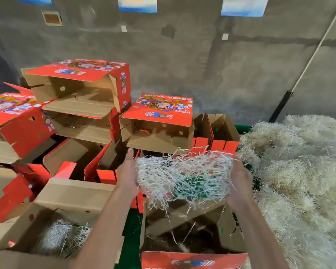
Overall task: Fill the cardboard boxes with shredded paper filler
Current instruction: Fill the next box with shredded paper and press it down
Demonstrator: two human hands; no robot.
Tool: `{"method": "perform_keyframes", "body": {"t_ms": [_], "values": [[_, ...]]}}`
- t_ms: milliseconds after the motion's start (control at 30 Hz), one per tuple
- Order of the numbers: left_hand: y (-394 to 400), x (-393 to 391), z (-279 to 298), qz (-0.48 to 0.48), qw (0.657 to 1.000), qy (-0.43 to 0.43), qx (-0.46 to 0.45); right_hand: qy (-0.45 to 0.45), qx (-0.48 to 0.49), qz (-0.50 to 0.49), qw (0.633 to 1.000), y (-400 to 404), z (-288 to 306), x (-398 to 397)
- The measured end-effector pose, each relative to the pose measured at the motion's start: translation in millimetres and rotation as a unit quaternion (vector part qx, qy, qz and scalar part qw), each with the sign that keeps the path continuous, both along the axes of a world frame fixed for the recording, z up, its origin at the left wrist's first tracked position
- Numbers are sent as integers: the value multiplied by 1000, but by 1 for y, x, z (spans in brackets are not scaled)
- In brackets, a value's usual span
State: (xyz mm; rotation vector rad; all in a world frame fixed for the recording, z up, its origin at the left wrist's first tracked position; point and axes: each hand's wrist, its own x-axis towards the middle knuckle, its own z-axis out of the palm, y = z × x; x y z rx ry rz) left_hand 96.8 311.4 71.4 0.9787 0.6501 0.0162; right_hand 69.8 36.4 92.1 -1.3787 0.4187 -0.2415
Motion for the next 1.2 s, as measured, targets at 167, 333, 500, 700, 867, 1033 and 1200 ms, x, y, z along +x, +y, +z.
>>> {"method": "perform_keyframes", "body": {"t_ms": [167, 333, 500, 700, 867, 1033, 1200], "values": [[-26, 0, -7, -58, 998, -34, -10, -44, 20, 154, 987, 17, 9, -3], [-47, -11, -6, -135, 991, -9, -2, -97, 16, 332, 938, 36, 17, -12], [-71, -31, -3, -199, 978, -22, -56, -206, -243, 205, 925, 54, -14, -8], [-101, -42, -1, -124, 985, -93, 70, -63, -254, 150, 953, 76, -34, -12], [-120, -52, -13, -63, 951, -217, 213, -131, -186, 46, 973, 90, -39, -18], [-115, -52, -19, -48, 943, -208, 254, -132, -191, 25, 972, 85, -34, -18], [-58, -33, -26, 24, 968, -61, 241, -45, -100, 52, 993, 42, -29, -20]]}}
